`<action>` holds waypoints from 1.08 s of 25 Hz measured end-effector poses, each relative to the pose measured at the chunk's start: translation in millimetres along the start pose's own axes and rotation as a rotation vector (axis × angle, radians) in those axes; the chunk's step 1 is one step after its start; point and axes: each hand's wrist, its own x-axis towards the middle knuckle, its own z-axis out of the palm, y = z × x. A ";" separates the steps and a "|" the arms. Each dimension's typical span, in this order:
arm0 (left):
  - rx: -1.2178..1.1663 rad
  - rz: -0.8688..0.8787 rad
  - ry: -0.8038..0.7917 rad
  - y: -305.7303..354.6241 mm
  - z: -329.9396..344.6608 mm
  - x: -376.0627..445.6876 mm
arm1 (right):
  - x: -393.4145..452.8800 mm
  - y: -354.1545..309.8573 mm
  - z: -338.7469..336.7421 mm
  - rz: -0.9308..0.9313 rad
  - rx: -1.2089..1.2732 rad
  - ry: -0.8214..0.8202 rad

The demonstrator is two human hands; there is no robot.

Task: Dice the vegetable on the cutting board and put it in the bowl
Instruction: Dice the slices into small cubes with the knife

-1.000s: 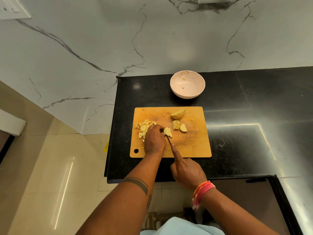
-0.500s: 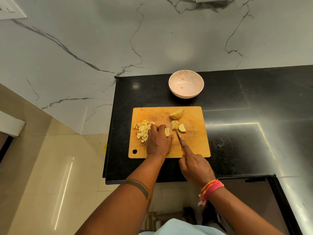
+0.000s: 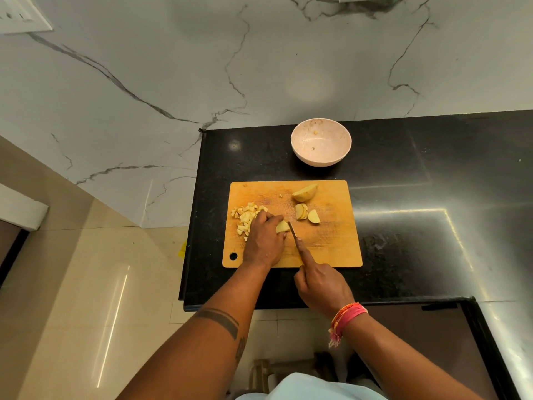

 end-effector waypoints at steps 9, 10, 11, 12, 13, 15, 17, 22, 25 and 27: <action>0.004 0.017 -0.014 -2.2 -2.6 4.4 | 5.2 -3.2 -1.1 -0.008 -0.002 0.038; 0.011 0.014 -0.006 -1.9 -2.6 4.1 | 6.3 -4.9 -0.7 -0.016 -0.008 0.037; 0.018 0.011 0.003 -1.3 -2.6 3.7 | 7.4 -6.6 -0.3 -0.020 -0.019 0.035; 0.025 0.008 0.010 -0.8 -2.3 3.6 | 9.4 -8.4 -0.6 -0.018 -0.029 0.031; 0.030 0.006 0.014 -0.7 -2.1 3.6 | 12.5 -10.2 -1.1 -0.014 -0.038 0.023; 0.031 0.004 0.013 -0.7 -1.6 4.2 | 21.2 -14.2 -2.1 -0.011 -0.059 0.004; 0.027 -0.002 0.016 0.6 -1.4 5.5 | 31.5 -17.4 -2.6 -0.010 -0.081 -0.012; 0.020 -0.036 0.035 4.6 -0.2 4.5 | 21.1 -13.1 3.8 -0.010 -0.126 -0.036; 0.010 -0.038 0.028 2.0 0.9 5.3 | -1.8 -7.6 7.8 0.004 -0.152 -0.054; 0.010 -0.027 0.024 0.5 1.0 5.0 | -11.7 -4.6 7.8 0.010 -0.144 -0.054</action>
